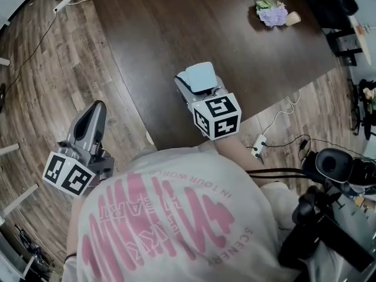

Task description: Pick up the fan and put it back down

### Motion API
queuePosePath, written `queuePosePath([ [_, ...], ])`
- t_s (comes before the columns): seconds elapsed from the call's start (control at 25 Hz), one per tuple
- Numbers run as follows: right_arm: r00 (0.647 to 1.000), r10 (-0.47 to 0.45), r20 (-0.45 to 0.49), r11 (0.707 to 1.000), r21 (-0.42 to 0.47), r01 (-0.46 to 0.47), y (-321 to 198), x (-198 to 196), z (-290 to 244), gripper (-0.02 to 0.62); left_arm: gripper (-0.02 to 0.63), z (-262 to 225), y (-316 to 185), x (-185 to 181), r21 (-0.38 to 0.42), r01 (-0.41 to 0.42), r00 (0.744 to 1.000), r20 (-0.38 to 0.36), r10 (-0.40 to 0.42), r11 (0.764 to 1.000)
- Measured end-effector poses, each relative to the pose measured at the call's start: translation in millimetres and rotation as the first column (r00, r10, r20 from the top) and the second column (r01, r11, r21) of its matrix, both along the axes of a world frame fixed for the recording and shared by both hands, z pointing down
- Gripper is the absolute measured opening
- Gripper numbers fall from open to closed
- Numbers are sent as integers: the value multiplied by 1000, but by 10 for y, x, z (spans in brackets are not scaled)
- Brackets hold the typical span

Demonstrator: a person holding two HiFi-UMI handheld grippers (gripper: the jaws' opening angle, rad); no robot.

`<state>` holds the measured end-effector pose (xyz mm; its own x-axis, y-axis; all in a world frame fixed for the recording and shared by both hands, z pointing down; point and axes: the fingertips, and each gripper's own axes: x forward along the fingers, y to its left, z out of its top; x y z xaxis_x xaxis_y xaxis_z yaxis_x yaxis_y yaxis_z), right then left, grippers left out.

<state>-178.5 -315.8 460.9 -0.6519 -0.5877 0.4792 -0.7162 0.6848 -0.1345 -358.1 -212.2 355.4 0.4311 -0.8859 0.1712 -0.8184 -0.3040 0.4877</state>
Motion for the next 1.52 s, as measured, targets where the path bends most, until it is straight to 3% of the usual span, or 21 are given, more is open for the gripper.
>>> queuePosePath([
  [0.28, 993, -73, 97, 995, 81, 65, 99, 49, -376, 222, 18, -25, -40, 182, 18, -17, 1000, -15, 17, 1000],
  [0.64, 964, -165, 211, 981, 132, 139, 326, 447, -739, 221, 18, -58, 133, 688, 26, 13, 999, -39, -12, 1000],
  [1.16, 923, -307, 233, 937, 246, 249, 619, 1178, -1281, 219, 18, -213, 528, 1513, 65, 100, 995, -32, -98, 993],
  [1.52, 903, -338, 265, 931, 232, 281, 807, 1465, -1249, 219, 18, -170, 838, 1826, 63, 157, 988, -24, -156, 986],
])
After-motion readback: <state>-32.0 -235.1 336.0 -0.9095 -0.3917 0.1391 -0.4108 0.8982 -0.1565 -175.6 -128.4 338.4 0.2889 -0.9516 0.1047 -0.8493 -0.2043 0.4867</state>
